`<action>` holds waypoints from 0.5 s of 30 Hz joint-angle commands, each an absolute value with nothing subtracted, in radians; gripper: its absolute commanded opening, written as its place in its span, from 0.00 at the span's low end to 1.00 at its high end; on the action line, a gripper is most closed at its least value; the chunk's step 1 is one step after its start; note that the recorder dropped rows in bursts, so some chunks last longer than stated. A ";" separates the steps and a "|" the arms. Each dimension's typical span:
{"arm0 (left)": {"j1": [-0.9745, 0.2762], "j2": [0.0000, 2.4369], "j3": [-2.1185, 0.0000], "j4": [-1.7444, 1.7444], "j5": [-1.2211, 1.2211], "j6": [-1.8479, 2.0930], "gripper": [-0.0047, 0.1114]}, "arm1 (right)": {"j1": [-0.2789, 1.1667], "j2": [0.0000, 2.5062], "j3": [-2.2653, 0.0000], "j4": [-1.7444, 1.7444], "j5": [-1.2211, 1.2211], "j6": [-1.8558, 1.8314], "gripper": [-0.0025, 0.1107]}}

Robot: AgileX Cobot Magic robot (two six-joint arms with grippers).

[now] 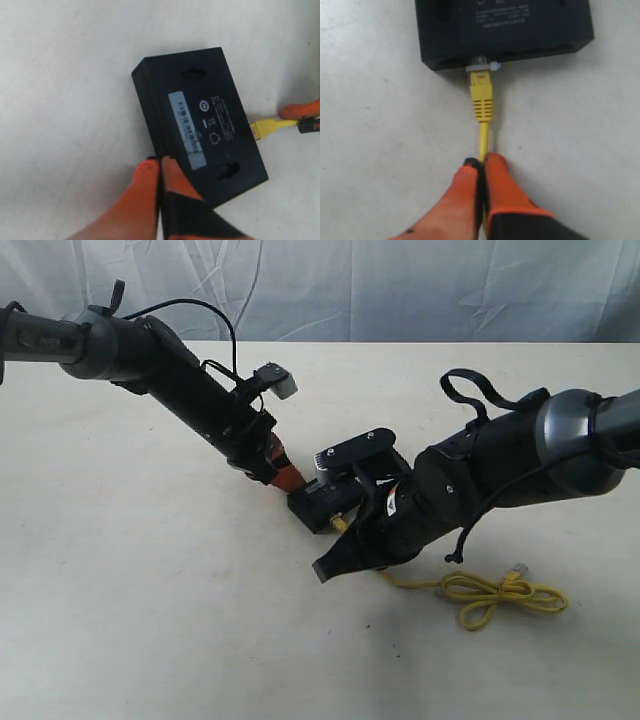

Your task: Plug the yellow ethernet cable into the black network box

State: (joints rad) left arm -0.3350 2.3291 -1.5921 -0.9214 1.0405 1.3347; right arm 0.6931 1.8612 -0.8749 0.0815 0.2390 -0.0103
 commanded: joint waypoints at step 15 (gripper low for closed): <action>-0.199 2.121 -1.592 -0.656 0.937 0.849 0.04 | 0.612 1.679 -0.883 0.205 0.339 0.028 0.31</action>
State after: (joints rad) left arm -0.2192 2.2085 -1.5921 -0.7620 0.9353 1.0012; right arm 0.6559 1.7467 -0.8792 0.1608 0.2767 0.0222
